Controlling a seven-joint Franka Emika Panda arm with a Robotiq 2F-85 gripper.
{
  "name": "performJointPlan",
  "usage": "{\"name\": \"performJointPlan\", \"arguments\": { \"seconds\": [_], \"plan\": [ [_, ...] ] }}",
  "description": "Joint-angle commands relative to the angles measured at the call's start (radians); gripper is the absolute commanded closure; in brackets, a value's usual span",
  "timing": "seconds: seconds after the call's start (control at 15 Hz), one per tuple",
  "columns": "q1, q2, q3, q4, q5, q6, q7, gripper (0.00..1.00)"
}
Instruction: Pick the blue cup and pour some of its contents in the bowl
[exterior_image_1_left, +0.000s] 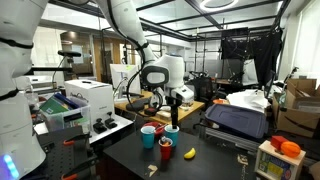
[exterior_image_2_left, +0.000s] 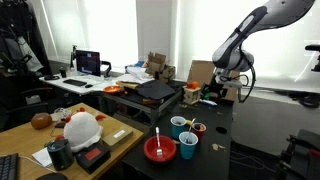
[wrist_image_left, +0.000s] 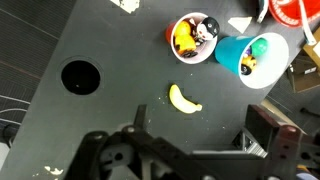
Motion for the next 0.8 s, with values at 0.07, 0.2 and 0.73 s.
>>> {"name": "performJointPlan", "arguments": {
  "seconds": [0.07, 0.2, 0.73],
  "plan": [
    [-0.123, -0.023, 0.107, -0.058, 0.198, 0.045, -0.137, 0.0],
    [-0.178, 0.002, 0.146, -0.042, 0.292, 0.044, -0.206, 0.0],
    [-0.264, 0.089, 0.183, 0.036, 0.415, 0.019, -0.301, 0.0]
  ]
}}
